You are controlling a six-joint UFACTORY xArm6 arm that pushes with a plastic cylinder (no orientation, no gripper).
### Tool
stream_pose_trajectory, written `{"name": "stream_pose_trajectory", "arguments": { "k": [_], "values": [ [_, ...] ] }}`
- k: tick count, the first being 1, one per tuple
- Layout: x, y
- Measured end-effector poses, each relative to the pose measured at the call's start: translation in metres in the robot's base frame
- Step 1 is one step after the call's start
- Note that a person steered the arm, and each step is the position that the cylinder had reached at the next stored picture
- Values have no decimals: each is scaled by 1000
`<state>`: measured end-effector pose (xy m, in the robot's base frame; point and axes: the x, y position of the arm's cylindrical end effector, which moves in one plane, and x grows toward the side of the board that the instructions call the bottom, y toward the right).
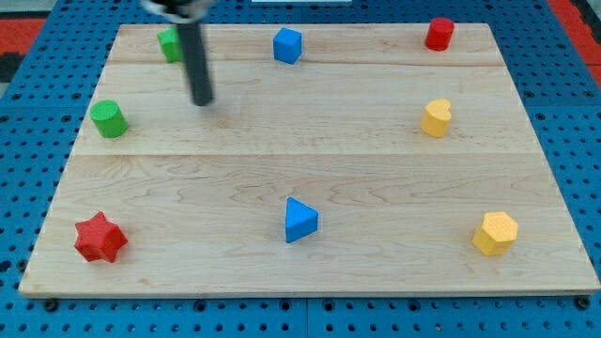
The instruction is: Move the green star diagonally top left to the yellow heart
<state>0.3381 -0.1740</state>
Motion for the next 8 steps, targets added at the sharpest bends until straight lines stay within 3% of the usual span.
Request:
{"name": "stream_pose_trajectory", "arguments": {
  "k": [2,3,4,5,6,7,8],
  "values": [
    [-53,-120],
    [-113,-117],
    [-99,-38],
    [-20,89],
    [-2,10],
    [-64,-50],
    [-95,-40]
  ]
}}
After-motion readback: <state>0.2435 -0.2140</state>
